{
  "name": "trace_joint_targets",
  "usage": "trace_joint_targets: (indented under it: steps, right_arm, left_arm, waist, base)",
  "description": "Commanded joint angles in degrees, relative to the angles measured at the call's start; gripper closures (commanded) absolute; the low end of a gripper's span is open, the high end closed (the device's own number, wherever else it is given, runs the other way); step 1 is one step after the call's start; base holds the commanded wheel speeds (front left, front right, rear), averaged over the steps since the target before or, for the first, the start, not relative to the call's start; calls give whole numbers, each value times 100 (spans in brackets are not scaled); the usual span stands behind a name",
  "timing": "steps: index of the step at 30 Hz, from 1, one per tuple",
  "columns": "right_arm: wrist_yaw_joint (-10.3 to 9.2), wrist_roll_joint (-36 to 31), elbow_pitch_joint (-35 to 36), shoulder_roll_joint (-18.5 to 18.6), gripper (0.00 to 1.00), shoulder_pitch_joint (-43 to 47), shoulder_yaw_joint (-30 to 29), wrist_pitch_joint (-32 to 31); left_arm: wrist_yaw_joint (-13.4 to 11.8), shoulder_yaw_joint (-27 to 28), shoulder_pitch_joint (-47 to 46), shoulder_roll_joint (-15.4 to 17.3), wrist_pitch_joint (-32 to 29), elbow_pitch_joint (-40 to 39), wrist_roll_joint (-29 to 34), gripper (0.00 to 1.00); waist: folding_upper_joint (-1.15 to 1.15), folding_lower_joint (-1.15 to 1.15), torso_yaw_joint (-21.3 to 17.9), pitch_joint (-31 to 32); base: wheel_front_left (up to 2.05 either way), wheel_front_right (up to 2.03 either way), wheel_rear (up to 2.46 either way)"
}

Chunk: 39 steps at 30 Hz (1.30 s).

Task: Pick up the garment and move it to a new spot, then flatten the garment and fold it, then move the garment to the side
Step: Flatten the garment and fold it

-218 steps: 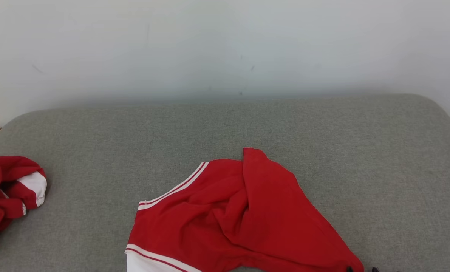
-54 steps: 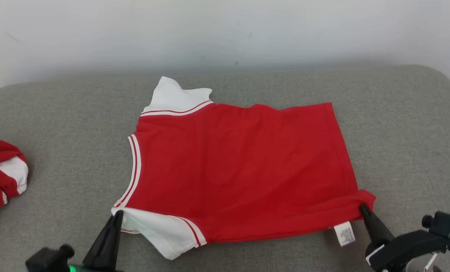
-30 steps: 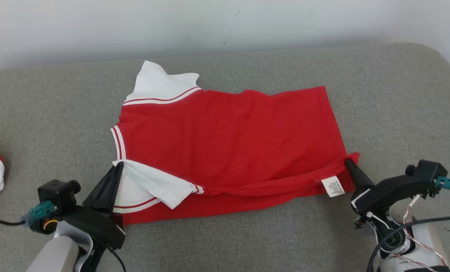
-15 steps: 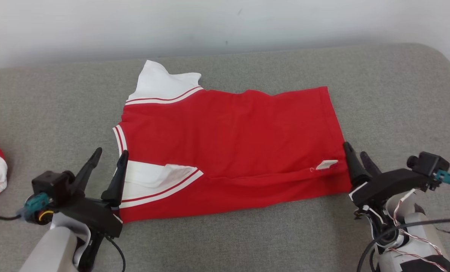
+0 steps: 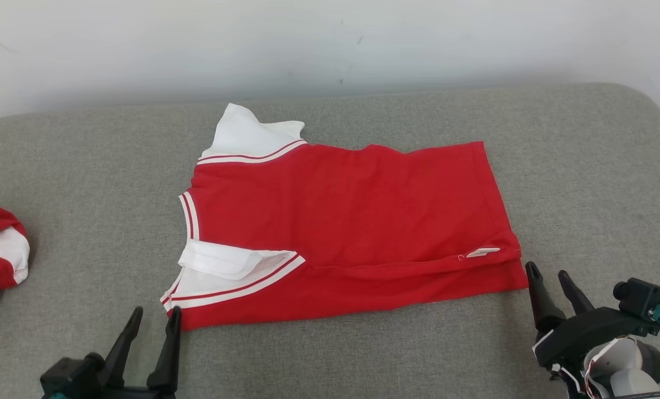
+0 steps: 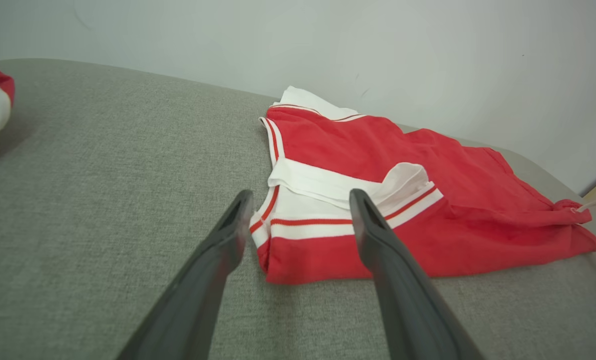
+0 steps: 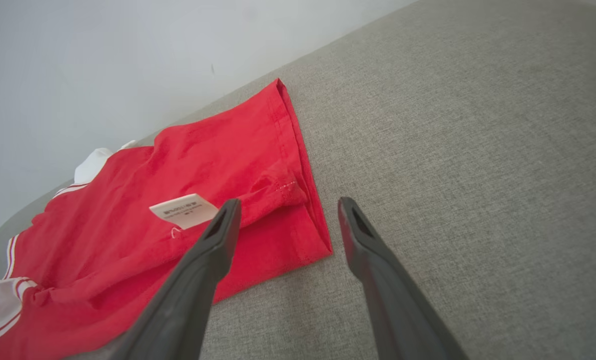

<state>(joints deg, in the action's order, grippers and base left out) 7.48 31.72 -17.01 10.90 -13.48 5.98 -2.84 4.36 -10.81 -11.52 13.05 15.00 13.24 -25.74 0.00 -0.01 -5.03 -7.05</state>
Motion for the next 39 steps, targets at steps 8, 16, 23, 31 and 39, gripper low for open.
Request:
trace_joint_targets:
  steps: [8, 16, 23, 31, 39]
  right_arm:
    - [3, -776, -131, 61, 0, -5, 80, 26]
    - [3, -972, -572, -58, 0, -260, 189, 144]
    - [3, -1108, -997, -113, 0, -505, 335, 286]
    - [3, -1480, -1635, -176, 77, -818, 402, 583]
    - [3, -1366, -1977, -205, 100, -884, 398, 814]
  left_arm:
    - [57, 169, 205, -132, 24, 179, 239, 0]
    - [158, 251, -120, -221, 25, 672, 349, 0]
    - [199, 257, -402, -287, 25, 1067, 546, 0]
    - [247, 254, -706, -403, 24, 1614, 674, 100]
    - [281, 364, -564, -501, 24, 1509, 813, 100]
  waist:
    - [0, 1, -17, -94]
    - [0, 1, -19, -234]
    - [0, 1, -79, -334]
    - [0, 1, -73, -432]
    - [0, 1, -44, -257]
  base:
    - [0, 0, 0]
    - [0, 0, 0]
    - [0, 0, 0]
    - [0, 0, 0]
    - [0, 0, 0]
